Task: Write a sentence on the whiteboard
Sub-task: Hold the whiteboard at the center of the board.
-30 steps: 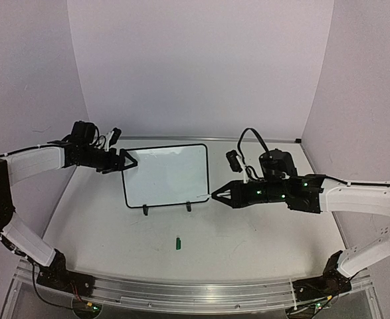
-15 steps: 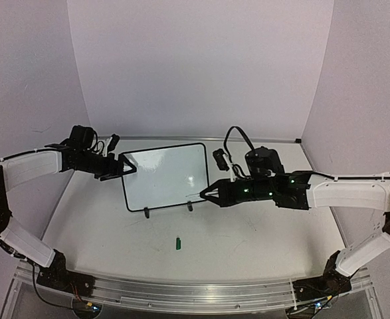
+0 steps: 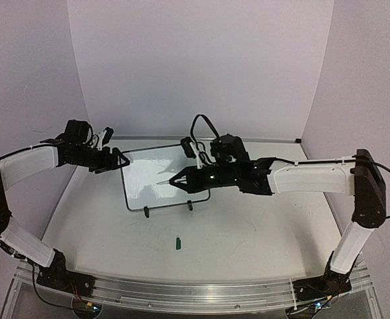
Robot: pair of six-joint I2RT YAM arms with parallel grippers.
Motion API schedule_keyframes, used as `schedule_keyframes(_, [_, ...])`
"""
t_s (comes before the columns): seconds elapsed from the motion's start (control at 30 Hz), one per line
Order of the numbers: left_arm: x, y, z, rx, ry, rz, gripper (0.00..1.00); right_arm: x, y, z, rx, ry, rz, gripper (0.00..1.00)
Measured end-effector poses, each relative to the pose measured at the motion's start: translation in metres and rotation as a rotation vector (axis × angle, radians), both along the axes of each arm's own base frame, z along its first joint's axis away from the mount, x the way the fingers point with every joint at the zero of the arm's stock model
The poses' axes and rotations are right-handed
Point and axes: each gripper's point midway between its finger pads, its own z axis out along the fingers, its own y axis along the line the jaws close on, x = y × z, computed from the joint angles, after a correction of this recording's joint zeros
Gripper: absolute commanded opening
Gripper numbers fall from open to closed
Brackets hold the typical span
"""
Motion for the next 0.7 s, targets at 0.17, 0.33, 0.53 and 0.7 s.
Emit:
schedule_keyframes(0.17, [0.016, 0.012, 0.009, -0.001, -0.029, 0.023, 0.57, 0.011, 0.033, 0.002, 0.024, -0.017, 0.034, 0.00])
schedule_keyframes(0.33, [0.028, 0.018, 0.003, -0.017, -0.012, 0.027, 0.48, 0.020, 0.054, -0.002, 0.034, -0.025, 0.050, 0.00])
schedule_keyframes(0.53, [0.029, 0.014, -0.002, -0.045, 0.002, -0.011, 0.40, 0.035, 0.076, -0.010, 0.039, -0.042, 0.051, 0.00])
schedule_keyframes(0.7, [0.028, 0.008, -0.001, -0.070, 0.006, -0.045, 0.30, 0.046, 0.088, -0.017, 0.038, -0.055, 0.038, 0.00])
